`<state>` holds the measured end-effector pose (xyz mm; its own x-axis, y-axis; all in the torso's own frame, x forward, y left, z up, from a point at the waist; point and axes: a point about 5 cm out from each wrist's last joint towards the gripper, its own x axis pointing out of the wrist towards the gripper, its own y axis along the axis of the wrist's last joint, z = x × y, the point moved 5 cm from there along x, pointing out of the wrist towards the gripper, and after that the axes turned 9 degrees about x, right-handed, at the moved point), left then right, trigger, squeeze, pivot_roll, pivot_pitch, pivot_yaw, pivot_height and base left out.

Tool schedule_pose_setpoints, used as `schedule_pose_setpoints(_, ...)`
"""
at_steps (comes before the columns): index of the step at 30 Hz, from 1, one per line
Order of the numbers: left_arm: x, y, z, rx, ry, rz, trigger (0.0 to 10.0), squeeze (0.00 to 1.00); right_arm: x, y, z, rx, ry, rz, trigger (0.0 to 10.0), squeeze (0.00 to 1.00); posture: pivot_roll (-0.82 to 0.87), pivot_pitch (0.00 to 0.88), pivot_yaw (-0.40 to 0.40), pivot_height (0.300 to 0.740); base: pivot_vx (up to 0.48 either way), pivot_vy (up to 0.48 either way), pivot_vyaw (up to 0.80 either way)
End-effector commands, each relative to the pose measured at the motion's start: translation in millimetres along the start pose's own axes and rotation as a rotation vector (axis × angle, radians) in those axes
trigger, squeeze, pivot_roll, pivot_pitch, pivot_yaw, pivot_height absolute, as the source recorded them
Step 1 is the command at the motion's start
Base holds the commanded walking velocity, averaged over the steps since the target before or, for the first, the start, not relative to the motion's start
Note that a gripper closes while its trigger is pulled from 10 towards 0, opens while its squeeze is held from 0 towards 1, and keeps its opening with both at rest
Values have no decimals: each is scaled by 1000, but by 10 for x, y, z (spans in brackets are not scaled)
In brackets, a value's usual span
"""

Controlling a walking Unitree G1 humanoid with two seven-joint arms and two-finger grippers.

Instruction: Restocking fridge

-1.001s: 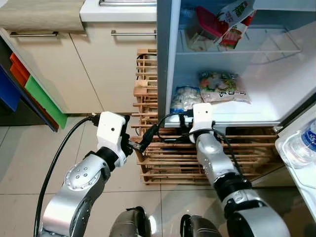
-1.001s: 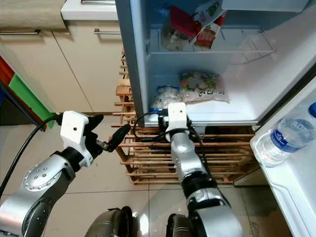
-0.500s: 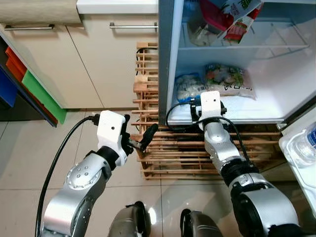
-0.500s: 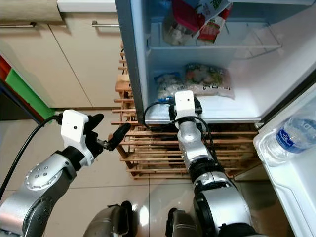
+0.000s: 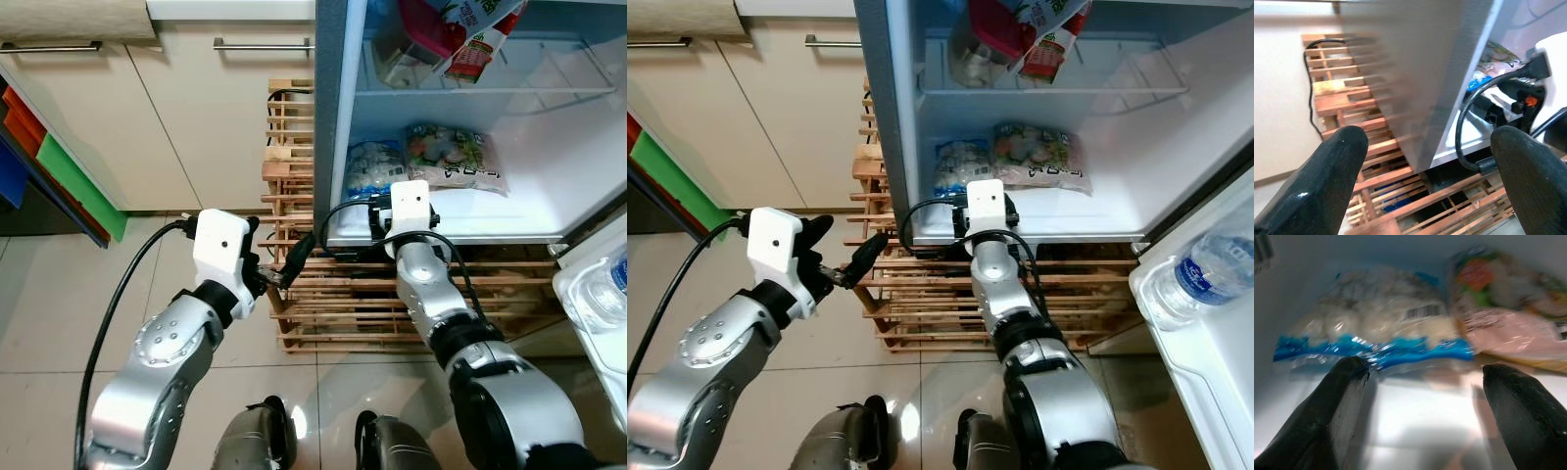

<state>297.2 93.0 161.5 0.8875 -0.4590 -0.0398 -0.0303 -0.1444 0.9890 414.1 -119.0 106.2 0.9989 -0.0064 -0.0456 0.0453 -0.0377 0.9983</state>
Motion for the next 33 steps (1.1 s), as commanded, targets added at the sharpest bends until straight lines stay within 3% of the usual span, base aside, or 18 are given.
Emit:
schedule_pose_setpoints(1,64,-32,34,2,2,6,10000,0,-50,30,32,6,18,14,10000,0,8,104,-27,740,0,0,0)
schedule_pose_setpoints(5,195,-63,22,-56,15,25,10000,0,-200,110,67,27,42,45,10000,0,-17,69,-32,740,0,0,0)
schedule_pose_setpoints(7,281,-126,-18,-90,28,23,10000,0,-314,160,118,39,49,61,10000,0,-72,1,-31,740,0,0,0)
schedule_pose_setpoints(10,311,-150,-35,-103,33,22,10000,0,-356,175,141,42,51,66,10000,0,-77,0,-30,740,0,0,0)
schedule_pose_setpoints(12,336,-190,-140,-107,78,28,10000,0,-511,191,220,70,79,82,10000,0,-97,0,-17,740,0,0,0)
schedule_pose_setpoints(13,336,-190,-140,-107,78,28,10000,0,-511,191,220,70,79,82,10000,0,-97,0,-17,740,0,0,0)
schedule_pose_setpoints(14,296,-188,-255,-92,140,38,10000,0,-615,244,226,137,126,119,10000,0,-100,0,-13,740,0,0,0)
schedule_pose_setpoints(15,199,-124,-403,-78,231,73,10000,0,-708,254,271,147,149,142,10000,0,-106,0,-9,740,0,0,0)
schedule_pose_setpoints(16,26,-44,-556,-26,348,113,10000,0,-825,208,381,153,141,131,10000,0,-102,0,-9,740,0,0,0)
schedule_pose_setpoints(19,-100,-46,-578,28,396,112,10000,0,-897,115,508,159,97,103,10000,0,-90,0,-10,740,0,0,0)
schedule_pose_setpoints(21,-100,-46,-578,28,396,112,10000,0,-897,115,508,159,97,103,10000,0,-90,0,-10,740,0,0,0)
schedule_pose_setpoints(23,-241,-174,-577,108,411,62,10000,0,-1025,-50,689,127,31,73,10000,0,-67,6,-19,740,0,0,0)
schedule_pose_setpoints(26,-334,-322,-556,94,391,14,10000,0,-1180,-251,867,115,-31,17,10000,0,-70,9,-24,740,0,0,0)
schedule_pose_setpoints(28,-268,-349,-554,80,392,10,10000,0,-1204,-301,876,93,-18,-1,10000,0,-93,1,-22,740,0,0,0)
schedule_pose_setpoints(33,-62,-226,-479,56,370,59,10000,0,-1149,-175,844,95,5,24,10000,0,-131,0,-19,740,0,0,0)
